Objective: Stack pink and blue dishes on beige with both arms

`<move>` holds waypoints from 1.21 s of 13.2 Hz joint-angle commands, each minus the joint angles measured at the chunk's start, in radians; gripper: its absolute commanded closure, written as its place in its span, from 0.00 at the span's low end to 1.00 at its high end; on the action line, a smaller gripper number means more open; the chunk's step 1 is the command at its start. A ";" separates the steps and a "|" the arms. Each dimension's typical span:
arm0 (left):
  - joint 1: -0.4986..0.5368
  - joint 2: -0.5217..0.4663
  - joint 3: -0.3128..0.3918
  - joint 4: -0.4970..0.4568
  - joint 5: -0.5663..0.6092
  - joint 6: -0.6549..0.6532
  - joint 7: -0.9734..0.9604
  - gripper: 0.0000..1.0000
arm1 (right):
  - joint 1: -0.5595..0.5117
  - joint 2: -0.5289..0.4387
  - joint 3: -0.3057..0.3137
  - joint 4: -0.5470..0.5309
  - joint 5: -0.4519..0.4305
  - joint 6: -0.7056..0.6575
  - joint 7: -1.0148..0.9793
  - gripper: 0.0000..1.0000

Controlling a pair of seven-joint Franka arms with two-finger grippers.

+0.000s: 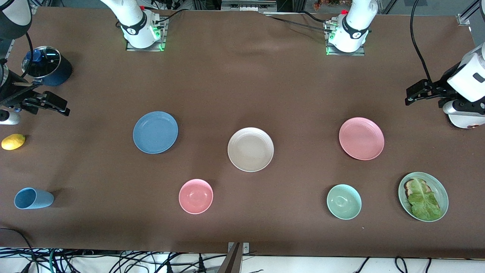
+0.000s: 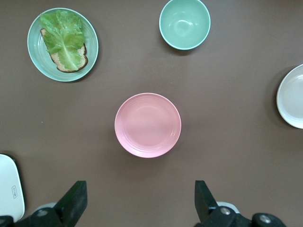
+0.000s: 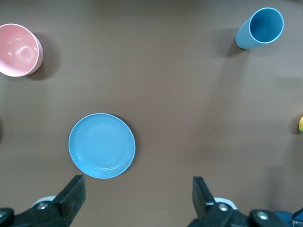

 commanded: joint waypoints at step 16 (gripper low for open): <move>0.192 0.310 -0.003 -0.229 -0.001 0.282 0.258 0.00 | 0.013 0.022 0.009 0.006 -0.032 0.027 -0.001 0.00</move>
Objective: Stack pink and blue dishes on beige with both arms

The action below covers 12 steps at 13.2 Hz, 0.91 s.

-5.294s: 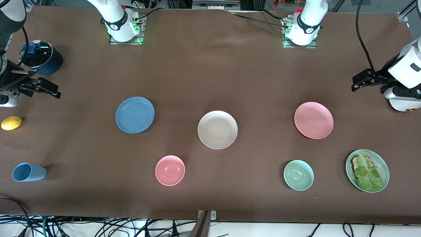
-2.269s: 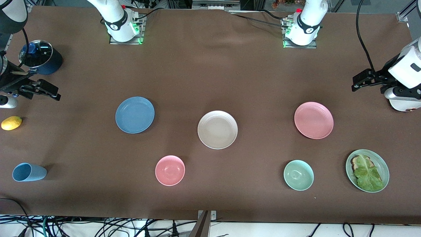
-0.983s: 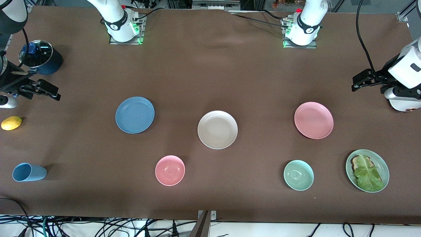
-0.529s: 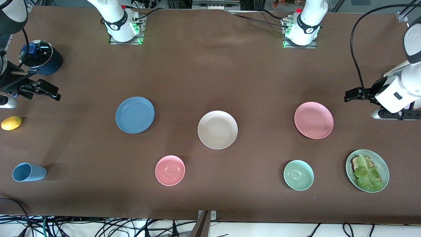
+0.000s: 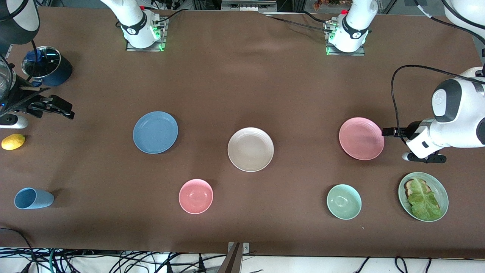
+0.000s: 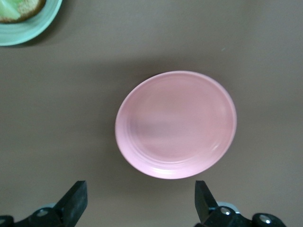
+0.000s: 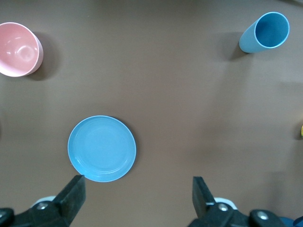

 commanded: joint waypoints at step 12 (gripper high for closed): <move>0.081 0.114 -0.008 -0.236 -0.003 0.327 0.111 0.00 | 0.029 0.145 0.005 0.015 -0.032 0.032 0.003 0.00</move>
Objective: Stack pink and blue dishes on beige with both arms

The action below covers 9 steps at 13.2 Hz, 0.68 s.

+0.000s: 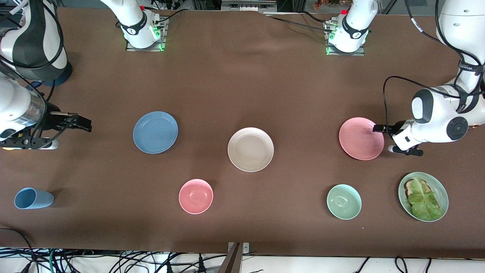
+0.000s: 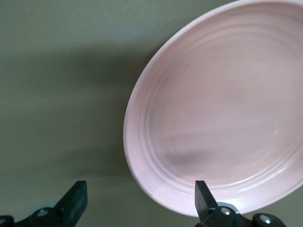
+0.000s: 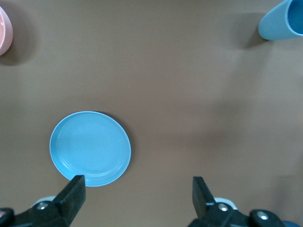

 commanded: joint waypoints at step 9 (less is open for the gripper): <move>0.006 0.033 -0.004 0.023 -0.005 0.003 -0.027 1.00 | 0.015 0.002 0.005 -0.016 0.004 -0.003 0.006 0.00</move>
